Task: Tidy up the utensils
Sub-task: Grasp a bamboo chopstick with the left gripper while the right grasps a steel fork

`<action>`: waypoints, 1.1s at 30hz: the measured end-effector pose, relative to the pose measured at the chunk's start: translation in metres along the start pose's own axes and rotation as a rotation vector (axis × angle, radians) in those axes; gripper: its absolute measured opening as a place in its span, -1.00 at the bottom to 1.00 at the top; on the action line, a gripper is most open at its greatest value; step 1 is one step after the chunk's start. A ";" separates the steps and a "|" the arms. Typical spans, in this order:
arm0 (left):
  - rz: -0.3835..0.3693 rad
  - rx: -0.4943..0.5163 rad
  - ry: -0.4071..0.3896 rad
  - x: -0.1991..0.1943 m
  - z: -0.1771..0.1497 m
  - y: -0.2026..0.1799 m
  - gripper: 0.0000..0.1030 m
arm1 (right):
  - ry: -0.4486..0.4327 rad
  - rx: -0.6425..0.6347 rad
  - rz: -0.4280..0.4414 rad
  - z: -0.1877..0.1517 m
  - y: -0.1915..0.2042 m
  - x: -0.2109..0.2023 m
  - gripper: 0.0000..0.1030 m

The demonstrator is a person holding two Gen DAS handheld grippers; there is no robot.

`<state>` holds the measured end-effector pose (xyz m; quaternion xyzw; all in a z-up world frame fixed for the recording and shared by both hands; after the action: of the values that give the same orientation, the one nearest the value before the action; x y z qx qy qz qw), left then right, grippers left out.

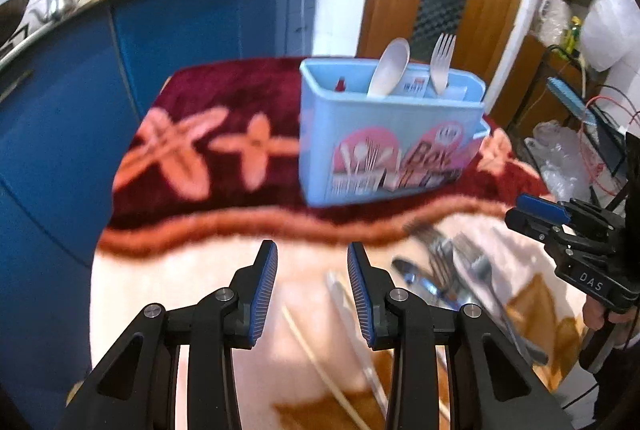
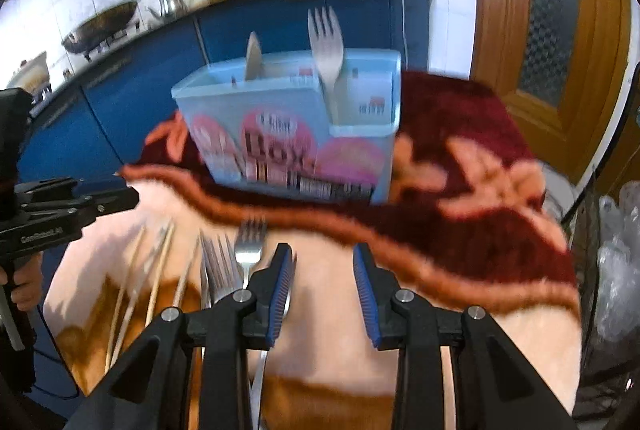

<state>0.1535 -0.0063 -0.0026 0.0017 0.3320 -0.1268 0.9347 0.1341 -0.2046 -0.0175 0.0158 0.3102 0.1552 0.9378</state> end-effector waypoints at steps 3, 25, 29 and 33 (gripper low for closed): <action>0.026 -0.023 0.041 -0.003 -0.014 -0.001 -0.28 | 0.064 -0.005 0.041 -0.008 0.001 0.004 -0.32; 0.024 -0.137 0.284 0.011 -0.059 0.011 -0.28 | 0.230 0.063 0.204 -0.023 0.020 0.028 -0.45; 0.016 -0.119 0.312 0.015 -0.056 0.009 -0.28 | 0.239 0.149 0.232 -0.021 0.016 0.032 -0.53; -0.009 -0.129 0.313 0.019 -0.052 0.009 -0.40 | 0.224 0.198 0.246 -0.021 0.013 0.031 -0.54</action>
<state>0.1373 0.0028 -0.0558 -0.0403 0.4810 -0.1076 0.8692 0.1418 -0.1838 -0.0511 0.1285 0.4221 0.2380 0.8652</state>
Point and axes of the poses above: each gripper's, at about its wrist camera, not at the fingertips, and x roughly the way its jaws point, y to its left, z to its top, the point moved 5 cm from there along x, roughly the way its jaws point, and after that the axes turned 12 degrees about -y, right-handed, at the moved point
